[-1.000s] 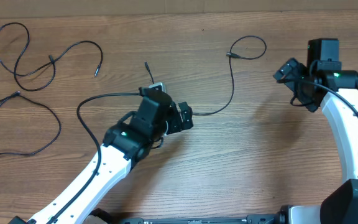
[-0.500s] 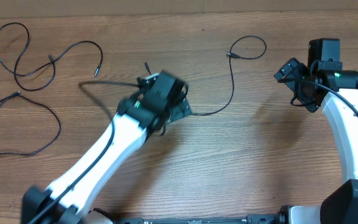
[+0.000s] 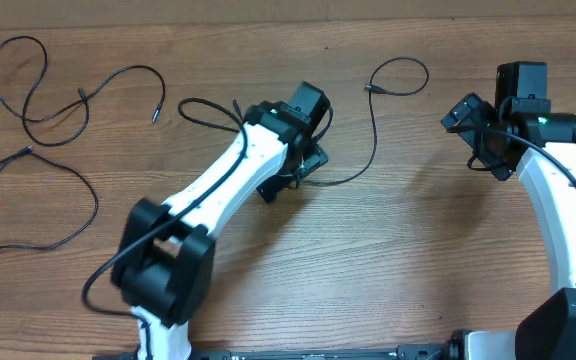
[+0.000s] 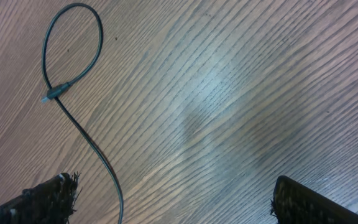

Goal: Untangle cables

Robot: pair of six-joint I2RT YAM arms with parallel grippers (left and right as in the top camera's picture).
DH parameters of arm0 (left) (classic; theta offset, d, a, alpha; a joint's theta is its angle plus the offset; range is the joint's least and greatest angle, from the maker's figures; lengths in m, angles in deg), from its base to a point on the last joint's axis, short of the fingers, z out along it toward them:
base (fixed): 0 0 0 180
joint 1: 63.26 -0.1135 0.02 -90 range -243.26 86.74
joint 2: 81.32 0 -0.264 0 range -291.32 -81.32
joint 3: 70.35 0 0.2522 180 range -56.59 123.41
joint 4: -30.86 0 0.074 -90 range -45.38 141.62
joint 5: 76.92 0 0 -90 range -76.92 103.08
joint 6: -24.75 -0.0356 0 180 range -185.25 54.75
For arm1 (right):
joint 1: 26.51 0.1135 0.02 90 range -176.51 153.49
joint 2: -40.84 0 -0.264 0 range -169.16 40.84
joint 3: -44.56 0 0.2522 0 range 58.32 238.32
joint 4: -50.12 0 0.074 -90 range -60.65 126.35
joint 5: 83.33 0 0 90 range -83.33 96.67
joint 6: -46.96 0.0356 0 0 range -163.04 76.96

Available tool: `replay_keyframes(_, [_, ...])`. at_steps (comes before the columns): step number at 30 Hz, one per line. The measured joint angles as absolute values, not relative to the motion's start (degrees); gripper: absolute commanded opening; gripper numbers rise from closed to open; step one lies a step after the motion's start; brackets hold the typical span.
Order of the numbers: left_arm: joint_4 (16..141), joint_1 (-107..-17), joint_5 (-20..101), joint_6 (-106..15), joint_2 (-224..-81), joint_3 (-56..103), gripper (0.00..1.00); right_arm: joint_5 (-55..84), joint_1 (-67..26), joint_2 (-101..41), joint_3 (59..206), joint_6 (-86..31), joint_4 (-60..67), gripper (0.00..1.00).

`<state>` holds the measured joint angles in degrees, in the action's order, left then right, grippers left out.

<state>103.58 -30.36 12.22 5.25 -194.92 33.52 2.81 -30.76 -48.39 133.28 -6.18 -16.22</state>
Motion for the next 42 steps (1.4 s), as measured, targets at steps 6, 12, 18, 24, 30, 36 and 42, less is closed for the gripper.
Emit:
replay_keyframes(6, [100.37, -30.36, 12.79, 9.43, -199.60, 33.52, 0.86, 2.83, -30.76, -48.39, 133.28, -6.16, -16.27, 1.00])
replay_keyframes(12, [96.46, -30.36, 12.85, 12.20, -200.82, 33.58, 0.80, 2.83, -30.76, -48.39, 133.28, -6.16, -16.22, 1.00])
replay_keyframes(18, [96.52, -30.36, 12.87, 13.30, -203.27, 33.67, 0.77, 2.79, -30.76, -48.39, 133.28, -6.14, -16.24, 1.00])
replay_keyframes(24, [96.50, -30.40, 11.54, 13.82, -203.82, 33.69, 0.71, 2.83, -30.76, -48.39, 133.28, -6.18, -16.24, 1.00])
replay_keyframes(30, [96.72, -30.40, 9.92, 13.91, -203.82, 33.69, 0.68, 2.81, -30.76, -48.39, 133.28, -6.16, -16.24, 1.00])
replay_keyframes(36, [96.63, -30.40, 9.40, 13.91, -204.26, 33.69, 0.51, 2.81, -30.76, -48.39, 133.28, -6.18, -16.22, 1.00])
replay_keyframes(42, [97.18, -30.79, 8.68, 13.71, -205.44, 33.93, 0.04, 2.83, -30.76, -48.39, 133.28, -6.18, -16.24, 1.00])
